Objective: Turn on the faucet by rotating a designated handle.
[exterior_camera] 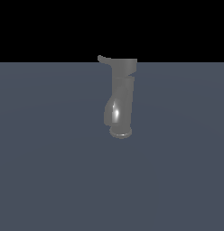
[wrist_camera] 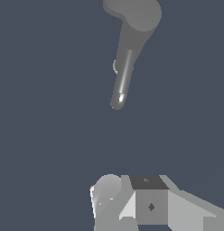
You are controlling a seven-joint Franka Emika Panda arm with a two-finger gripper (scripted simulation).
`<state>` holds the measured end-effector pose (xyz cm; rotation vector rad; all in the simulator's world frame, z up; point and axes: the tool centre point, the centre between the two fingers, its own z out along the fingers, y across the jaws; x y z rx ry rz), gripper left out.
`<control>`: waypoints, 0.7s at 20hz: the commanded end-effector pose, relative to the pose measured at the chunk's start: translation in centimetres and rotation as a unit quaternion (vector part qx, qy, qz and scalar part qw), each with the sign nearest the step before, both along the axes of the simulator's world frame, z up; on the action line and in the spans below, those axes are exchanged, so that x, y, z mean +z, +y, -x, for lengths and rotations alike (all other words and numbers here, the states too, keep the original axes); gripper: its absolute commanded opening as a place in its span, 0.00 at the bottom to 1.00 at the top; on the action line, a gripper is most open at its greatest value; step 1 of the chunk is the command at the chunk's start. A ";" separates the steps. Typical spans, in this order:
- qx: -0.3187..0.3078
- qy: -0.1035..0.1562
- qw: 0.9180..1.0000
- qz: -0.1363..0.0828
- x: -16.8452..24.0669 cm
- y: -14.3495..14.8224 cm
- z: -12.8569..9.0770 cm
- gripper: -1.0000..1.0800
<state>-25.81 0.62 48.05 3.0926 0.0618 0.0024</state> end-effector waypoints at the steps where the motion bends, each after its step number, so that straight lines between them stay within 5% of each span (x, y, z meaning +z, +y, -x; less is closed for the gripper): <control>1: 0.000 0.000 1.000 0.000 0.0 0.0 0.0 0.00; 14: -0.047 -0.001 0.999 -0.001 -1.1 1.6 -1.2 0.00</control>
